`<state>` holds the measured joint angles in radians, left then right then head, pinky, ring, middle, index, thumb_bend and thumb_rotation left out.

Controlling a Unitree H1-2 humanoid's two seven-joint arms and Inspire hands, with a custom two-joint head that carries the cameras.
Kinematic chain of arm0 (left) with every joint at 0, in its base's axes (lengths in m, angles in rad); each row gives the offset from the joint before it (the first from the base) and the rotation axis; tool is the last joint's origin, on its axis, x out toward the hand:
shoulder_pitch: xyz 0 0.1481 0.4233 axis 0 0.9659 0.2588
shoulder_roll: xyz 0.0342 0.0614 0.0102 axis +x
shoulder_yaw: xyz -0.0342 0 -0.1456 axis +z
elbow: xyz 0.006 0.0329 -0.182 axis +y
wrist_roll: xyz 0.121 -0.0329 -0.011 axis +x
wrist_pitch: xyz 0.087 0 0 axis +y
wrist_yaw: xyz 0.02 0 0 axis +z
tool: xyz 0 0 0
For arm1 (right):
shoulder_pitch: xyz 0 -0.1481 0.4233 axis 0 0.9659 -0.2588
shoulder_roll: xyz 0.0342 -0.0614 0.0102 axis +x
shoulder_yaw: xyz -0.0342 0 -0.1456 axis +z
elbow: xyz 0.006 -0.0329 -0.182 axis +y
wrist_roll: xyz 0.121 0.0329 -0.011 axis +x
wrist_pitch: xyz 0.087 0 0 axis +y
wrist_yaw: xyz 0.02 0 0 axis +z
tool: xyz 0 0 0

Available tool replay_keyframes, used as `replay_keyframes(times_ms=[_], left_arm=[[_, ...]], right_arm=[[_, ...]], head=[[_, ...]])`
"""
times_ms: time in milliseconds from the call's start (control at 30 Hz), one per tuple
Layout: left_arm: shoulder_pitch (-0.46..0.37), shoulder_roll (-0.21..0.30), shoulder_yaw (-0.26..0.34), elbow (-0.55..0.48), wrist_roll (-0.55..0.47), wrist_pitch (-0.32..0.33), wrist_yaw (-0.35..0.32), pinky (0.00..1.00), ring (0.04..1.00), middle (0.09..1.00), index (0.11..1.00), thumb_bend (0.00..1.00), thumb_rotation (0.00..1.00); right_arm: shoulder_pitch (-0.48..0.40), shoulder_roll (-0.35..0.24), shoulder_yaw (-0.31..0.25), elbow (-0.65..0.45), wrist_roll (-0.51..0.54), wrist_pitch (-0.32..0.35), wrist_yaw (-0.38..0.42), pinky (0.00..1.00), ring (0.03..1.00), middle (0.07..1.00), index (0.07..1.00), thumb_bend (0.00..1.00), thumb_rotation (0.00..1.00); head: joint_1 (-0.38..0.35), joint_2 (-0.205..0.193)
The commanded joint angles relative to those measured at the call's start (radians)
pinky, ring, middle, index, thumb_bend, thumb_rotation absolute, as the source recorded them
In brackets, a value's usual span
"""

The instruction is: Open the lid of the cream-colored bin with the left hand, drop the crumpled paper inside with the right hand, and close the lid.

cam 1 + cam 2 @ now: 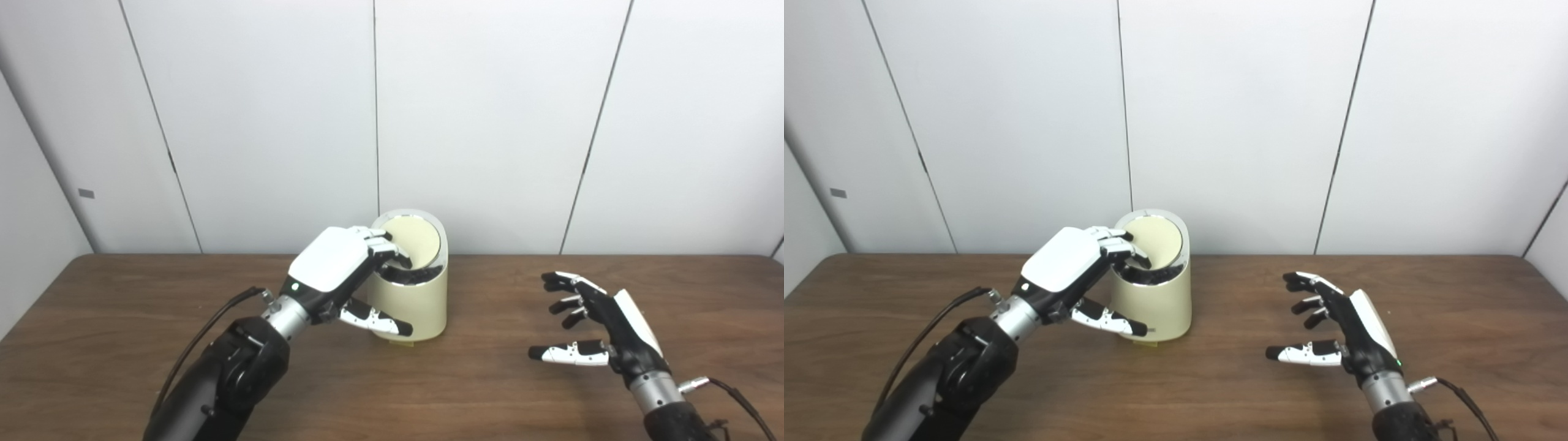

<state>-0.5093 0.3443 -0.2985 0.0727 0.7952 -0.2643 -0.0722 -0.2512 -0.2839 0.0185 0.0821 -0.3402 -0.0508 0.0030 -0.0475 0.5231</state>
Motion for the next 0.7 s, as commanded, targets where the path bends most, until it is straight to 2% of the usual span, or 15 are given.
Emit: replay_keyframes(times_ms=[0,67,133,200,267,367,500,667], left_arm=[[-0.026,-0.006,0.042,-0.002,-0.054,-0.046,0.078,0.79,0.849,0.746,0.75,0.8,0.47],[-0.015,-0.021,0.072,0.015,-0.096,-0.08,0.119,0.77,0.845,0.752,0.755,0.8,0.46],[-0.002,-0.039,0.104,0.036,-0.135,-0.11,0.163,0.67,0.802,0.787,0.789,0.8,0.44],[0.012,-0.061,0.138,0.052,-0.177,-0.116,0.19,0.64,0.785,0.8,0.801,0.81,0.44],[0.033,-0.087,0.177,0.068,-0.244,-0.109,0.204,0.65,0.799,0.82,0.813,0.82,0.42],[0.066,-0.127,0.233,0.102,-0.358,-0.119,0.219,0.75,0.858,0.871,0.853,0.77,0.38],[0.103,-0.158,0.277,0.126,-0.479,-0.103,0.191,0.72,0.837,0.892,0.885,0.78,0.41],[0.159,-0.178,0.303,0.13,-0.623,0.003,0.114,0.73,0.812,0.856,0.894,0.81,0.48]], right_arm=[[-0.027,-0.003,-0.006,-0.019,0.003,-0.035,-0.02,0.48,0.626,0.757,0.762,0.8,0.14],[-0.026,-0.003,-0.006,-0.019,0.002,-0.033,-0.022,0.48,0.625,0.755,0.762,0.8,0.14],[-0.025,-0.002,-0.007,-0.019,0.005,-0.032,-0.021,0.49,0.63,0.76,0.763,0.8,0.14],[-0.024,-0.002,-0.007,-0.021,0.004,-0.028,-0.021,0.48,0.629,0.759,0.763,0.8,0.14],[-0.023,-0.002,-0.008,-0.023,0.003,-0.025,-0.02,0.49,0.63,0.762,0.762,0.8,0.14],[-0.022,-0.005,-0.009,-0.022,0.002,-0.029,-0.021,0.48,0.628,0.758,0.761,0.8,0.15],[-0.025,-0.009,-0.012,-0.013,0.009,-0.039,-0.02,0.48,0.629,0.763,0.762,0.81,0.15],[-0.028,-0.014,-0.013,-0.018,0.011,-0.044,-0.019,0.5,0.636,0.769,0.77,0.8,0.16]], head=[[-0.001,0.001],[-0.001,0.001],[-0.001,0.001],[-0.001,0.001],[-0.001,0.003],[0.0,0.003],[0.0,0.003],[-0.002,0.006]])
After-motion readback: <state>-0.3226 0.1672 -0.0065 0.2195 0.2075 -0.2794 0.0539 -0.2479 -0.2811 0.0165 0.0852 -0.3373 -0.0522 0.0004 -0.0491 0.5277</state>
